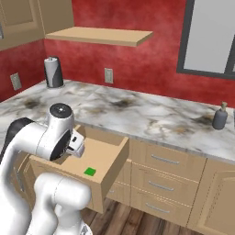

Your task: Restock the sink supplies by placing the sponge and soap dispenser on the counter and next to the sink. Make sure the soap dispenser is upright.

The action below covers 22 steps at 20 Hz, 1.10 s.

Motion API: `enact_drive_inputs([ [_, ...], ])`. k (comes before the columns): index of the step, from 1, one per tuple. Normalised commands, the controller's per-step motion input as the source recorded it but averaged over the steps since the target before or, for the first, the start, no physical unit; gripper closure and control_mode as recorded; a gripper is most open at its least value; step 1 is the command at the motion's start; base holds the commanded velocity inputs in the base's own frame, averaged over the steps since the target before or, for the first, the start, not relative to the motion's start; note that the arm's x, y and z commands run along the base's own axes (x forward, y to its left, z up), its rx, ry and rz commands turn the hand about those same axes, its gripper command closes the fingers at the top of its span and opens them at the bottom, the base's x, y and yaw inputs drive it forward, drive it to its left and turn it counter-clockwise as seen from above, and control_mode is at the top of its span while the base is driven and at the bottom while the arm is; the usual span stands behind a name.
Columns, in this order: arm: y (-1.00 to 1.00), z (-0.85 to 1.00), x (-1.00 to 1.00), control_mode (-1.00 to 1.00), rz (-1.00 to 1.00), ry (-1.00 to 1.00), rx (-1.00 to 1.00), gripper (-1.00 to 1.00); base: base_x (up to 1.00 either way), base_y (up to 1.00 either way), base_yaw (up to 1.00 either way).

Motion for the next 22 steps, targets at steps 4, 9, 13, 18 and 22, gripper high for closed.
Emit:
enact_drive_inputs([
  [4,0.00,-0.98,0.60,-1.00,0.00,0.32,-0.21,-1.00,0.00,0.00,0.00],
  [9,0.00,-0.86,0.54,-1.00,0.00,0.34,-0.15,-1.00,0.00,0.00,0.00],
  [13,0.00,-0.59,0.57,-1.00,0.00,0.19,-0.02,-1.00,0.00,0.00,0.00],
  [18,0.00,-0.26,0.54,-1.00,0.00,0.03,0.00,-1.00,0.00,0.00,0.00],
  [22,-0.01,-0.25,0.39,-1.00,0.00,0.05,0.00,-1.00,0.00,0.00,0.00],
])
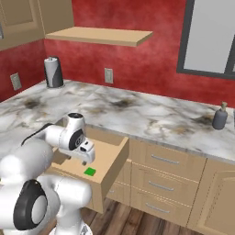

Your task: Restock the sink supplies by placing the sponge and soap dispenser on the counter and next to the sink. Make sure the soap dispenser is upright.

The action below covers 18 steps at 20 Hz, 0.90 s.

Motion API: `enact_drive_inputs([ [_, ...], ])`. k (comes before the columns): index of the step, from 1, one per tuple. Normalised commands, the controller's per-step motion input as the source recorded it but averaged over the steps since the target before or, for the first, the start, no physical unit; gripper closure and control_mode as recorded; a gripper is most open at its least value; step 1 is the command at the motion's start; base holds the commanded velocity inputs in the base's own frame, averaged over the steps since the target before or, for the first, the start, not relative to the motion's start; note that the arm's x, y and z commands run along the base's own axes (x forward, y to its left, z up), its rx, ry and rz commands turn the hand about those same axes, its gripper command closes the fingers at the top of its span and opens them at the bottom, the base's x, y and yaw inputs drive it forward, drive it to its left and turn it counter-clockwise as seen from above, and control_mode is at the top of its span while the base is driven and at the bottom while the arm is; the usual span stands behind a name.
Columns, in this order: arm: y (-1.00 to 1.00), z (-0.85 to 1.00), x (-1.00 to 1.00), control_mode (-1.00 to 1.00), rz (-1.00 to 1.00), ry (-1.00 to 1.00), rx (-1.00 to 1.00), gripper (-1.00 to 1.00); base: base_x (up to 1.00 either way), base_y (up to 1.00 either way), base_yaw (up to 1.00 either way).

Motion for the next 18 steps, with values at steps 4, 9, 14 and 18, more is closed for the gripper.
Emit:
enact_drive_inputs([
  [4,-0.01,-0.22,0.32,-1.00,0.00,0.05,0.00,-1.00,0.00,0.00,0.00],
  [9,0.00,-0.19,0.39,-1.00,0.00,0.04,0.00,-1.00,0.00,0.00,0.00],
  [14,0.03,-0.11,0.27,-1.00,0.00,0.00,-0.01,-1.00,0.00,0.00,0.00],
  [18,0.06,-0.03,0.31,-1.00,0.00,0.00,-0.01,-1.00,0.00,0.00,0.00],
])
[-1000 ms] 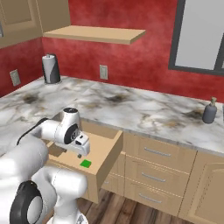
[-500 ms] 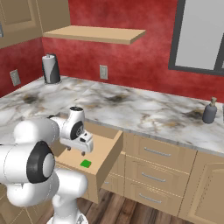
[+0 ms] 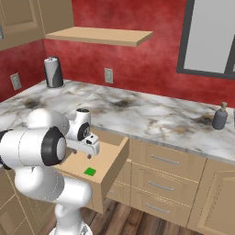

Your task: Restock the sink supplies by placing the sponge and soap dispenser on the counter and next to the sink. Make sure the soap dispenser is upright.

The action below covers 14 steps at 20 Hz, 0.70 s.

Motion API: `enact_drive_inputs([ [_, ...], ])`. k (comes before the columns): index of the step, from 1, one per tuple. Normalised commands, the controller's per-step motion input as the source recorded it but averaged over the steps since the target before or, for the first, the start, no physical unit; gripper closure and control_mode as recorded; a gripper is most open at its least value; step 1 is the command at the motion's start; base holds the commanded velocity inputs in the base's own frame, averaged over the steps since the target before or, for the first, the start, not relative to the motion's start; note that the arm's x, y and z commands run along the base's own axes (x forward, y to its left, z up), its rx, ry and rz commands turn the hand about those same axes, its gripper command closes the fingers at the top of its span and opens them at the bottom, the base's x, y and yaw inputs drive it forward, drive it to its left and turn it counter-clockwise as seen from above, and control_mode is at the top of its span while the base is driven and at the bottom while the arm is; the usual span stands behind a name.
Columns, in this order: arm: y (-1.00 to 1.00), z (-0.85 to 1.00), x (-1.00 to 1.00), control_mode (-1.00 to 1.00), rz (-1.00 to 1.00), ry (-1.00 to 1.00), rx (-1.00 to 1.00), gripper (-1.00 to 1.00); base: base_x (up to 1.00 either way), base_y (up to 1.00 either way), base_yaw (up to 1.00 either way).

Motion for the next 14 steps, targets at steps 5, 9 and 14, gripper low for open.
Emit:
enact_drive_inputs([
  [5,0.25,-0.08,0.33,-1.00,-0.01,0.00,-0.03,-1.00,0.00,0.00,0.00],
  [9,0.24,-0.09,0.35,-1.00,-0.01,0.00,-0.03,-1.00,0.00,0.00,0.00],
  [14,0.04,-0.13,0.33,-1.00,-0.01,0.01,-0.03,-1.00,0.00,0.00,0.00],
])
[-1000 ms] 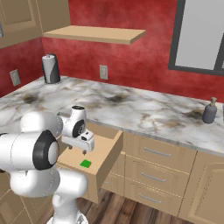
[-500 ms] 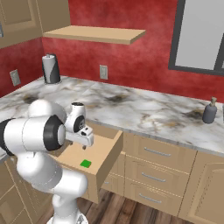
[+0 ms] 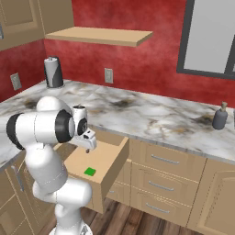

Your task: Restock the sink supplies by placing the sponge and soap dispenser on the counter and next to the sink. Make sure the soap dispenser is upright.

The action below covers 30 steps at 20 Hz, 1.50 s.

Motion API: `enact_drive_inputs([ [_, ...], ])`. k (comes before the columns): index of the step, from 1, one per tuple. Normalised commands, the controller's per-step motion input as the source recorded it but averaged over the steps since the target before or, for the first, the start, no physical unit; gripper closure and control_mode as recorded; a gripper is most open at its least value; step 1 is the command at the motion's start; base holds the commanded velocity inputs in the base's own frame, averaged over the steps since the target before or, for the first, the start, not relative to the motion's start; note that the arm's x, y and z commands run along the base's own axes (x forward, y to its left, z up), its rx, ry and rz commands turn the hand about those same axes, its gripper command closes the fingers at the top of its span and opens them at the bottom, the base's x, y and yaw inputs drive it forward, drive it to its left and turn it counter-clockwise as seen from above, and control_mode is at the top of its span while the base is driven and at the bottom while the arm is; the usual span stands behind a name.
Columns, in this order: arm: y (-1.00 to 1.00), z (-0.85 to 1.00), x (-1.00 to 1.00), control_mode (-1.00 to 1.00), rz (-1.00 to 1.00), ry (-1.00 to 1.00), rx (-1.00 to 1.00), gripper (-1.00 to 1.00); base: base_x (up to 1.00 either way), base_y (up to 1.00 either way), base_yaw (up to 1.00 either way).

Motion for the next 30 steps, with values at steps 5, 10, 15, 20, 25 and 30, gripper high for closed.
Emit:
enact_drive_inputs([
  [5,0.00,-0.17,0.34,-1.00,0.00,0.00,-0.01,-1.00,0.00,0.00,0.00],
  [10,0.00,-0.25,0.35,-1.00,0.00,0.01,-0.01,-1.00,0.00,0.00,0.00],
  [15,0.00,-0.34,0.17,-1.00,0.00,0.01,0.00,-1.00,0.00,0.00,0.00],
  [20,-0.05,-0.39,0.04,-1.00,-0.01,0.02,0.00,-1.00,0.00,0.00,0.00],
  [25,-0.10,-0.32,0.00,-1.00,0.00,0.00,0.00,-1.00,0.00,0.00,0.00],
  [30,-0.10,-0.28,0.00,-1.00,0.00,0.01,0.00,-1.00,0.00,0.00,0.00],
])
